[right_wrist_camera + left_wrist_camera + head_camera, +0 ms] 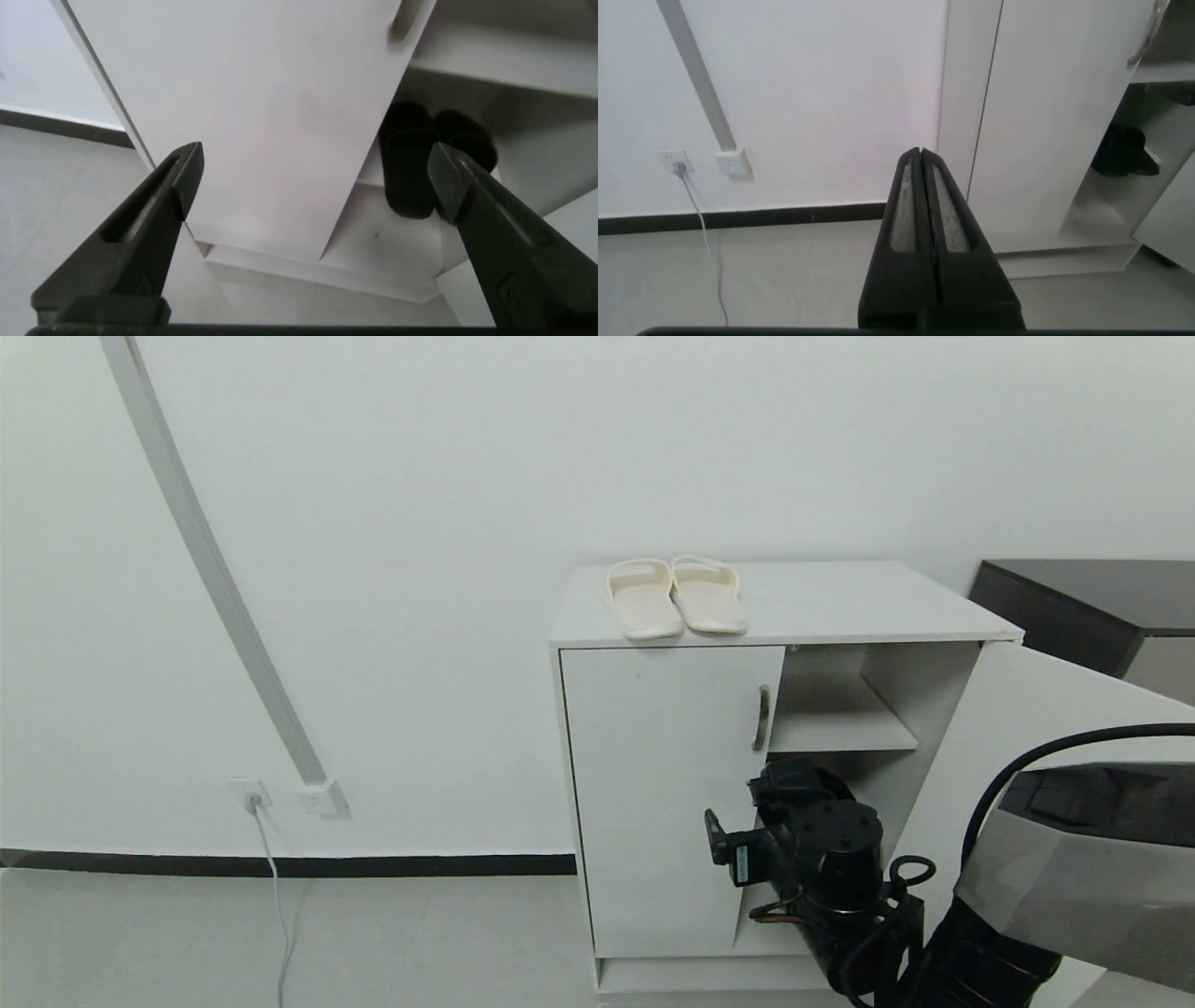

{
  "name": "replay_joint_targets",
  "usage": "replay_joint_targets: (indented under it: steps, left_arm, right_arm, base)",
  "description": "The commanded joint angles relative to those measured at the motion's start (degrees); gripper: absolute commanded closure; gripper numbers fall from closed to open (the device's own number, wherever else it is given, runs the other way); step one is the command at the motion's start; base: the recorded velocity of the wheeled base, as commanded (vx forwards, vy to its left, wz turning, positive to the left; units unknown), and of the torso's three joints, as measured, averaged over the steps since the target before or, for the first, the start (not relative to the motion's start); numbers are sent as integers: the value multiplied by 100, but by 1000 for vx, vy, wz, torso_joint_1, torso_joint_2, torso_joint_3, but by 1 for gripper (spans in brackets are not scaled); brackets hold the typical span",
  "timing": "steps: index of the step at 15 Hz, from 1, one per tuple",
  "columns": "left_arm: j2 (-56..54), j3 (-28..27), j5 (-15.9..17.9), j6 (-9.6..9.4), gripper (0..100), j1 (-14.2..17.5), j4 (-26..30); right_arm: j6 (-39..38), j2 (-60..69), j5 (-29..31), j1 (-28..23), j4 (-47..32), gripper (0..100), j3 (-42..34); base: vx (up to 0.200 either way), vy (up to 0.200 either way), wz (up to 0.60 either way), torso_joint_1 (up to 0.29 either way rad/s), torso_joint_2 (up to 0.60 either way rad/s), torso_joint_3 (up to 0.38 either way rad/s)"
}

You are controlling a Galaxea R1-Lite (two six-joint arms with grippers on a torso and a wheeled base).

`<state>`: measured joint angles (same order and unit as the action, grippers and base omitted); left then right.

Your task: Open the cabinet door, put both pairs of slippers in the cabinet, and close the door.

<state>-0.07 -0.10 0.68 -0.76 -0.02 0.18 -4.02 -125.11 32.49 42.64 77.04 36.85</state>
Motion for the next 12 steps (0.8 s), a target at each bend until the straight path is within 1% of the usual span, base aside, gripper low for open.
replay_joint_targets:
  steps: [1, 6, 12]
  left_arm:
    - [7, 1, 2, 5, 100, 2, -1]
    - [7, 1, 2, -4, 100, -6, -1]
    - [7, 1, -7, 23, 100, 2, -1]
  right_arm:
    - [-2, -4, -14, -19, 4, 0, 15]
    - [-2, 57, -67, -28, 39, 0, -38]
    - [-2, 198, -76, -28, 21, 0, -38]
  base:
    - [0, 0, 0, 222, -505, -315]
    - [0, 0, 0, 209, -523, -318]
    - [0, 0, 0, 244, -570, -328]
